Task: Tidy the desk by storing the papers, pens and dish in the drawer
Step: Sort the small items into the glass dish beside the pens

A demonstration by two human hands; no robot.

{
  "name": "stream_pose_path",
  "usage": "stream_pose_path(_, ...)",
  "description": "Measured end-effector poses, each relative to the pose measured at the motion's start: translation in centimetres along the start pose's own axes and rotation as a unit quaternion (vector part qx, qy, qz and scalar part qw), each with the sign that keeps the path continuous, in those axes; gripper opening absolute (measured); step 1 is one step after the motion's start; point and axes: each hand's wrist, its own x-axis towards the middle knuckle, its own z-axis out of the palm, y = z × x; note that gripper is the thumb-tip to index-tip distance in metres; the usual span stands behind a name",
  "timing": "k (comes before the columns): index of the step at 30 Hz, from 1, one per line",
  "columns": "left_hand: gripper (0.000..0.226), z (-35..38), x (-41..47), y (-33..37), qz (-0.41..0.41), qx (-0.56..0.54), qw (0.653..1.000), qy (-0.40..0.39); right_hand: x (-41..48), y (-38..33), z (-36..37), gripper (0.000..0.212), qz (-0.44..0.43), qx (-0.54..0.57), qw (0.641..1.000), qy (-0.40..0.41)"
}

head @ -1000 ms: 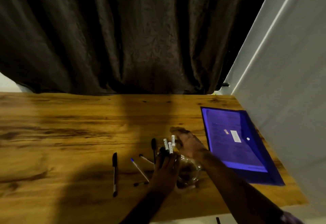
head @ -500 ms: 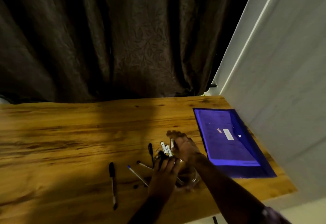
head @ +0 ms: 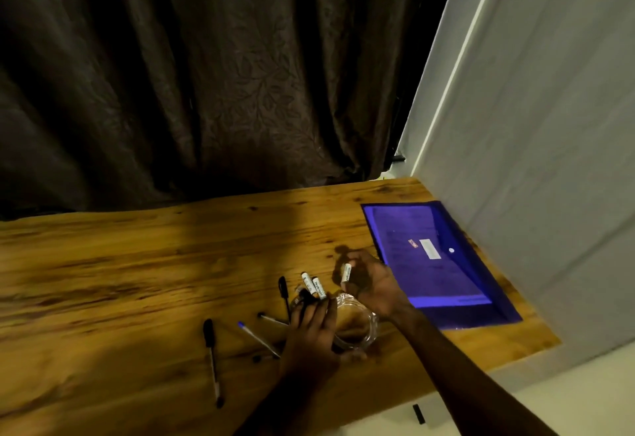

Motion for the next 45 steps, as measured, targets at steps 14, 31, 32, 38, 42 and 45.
stream_pose_path(14,0.109,-1.4,0.6,0.2,-0.026,0.028,0.997,-0.07,-5.0,1.4,0.8,0.035,0.007,-0.098,0.981,-0.166)
stream_pose_path(31,0.111,-0.4,0.2,-0.3,-0.046,-0.03,0.996,-0.075,1.4,-1.5,1.7,0.028,-0.032,-0.176,0.976,-0.123)
stream_pose_path(32,0.111,-0.2,0.2,-0.3,-0.046,-0.035,0.996,-0.074,2.2,-1.1,2.4,0.034,-0.028,-0.178,0.975,-0.133)
stream_pose_path(38,0.11,0.3,0.4,-0.4,-0.048,-0.057,0.996,-0.052,3.3,-3.3,4.3,0.033,0.015,-0.237,0.96,-0.147)
stream_pose_path(42,0.111,0.0,0.5,-0.3,-0.052,-0.056,0.995,-0.071,3.8,-3.4,5.2,0.022,0.035,-0.24,0.96,-0.139)
stream_pose_path(45,0.111,0.0,0.5,-0.3,-0.052,-0.051,0.994,-0.078,3.7,-2.9,4.9,0.018,0.05,-0.194,0.974,-0.111)
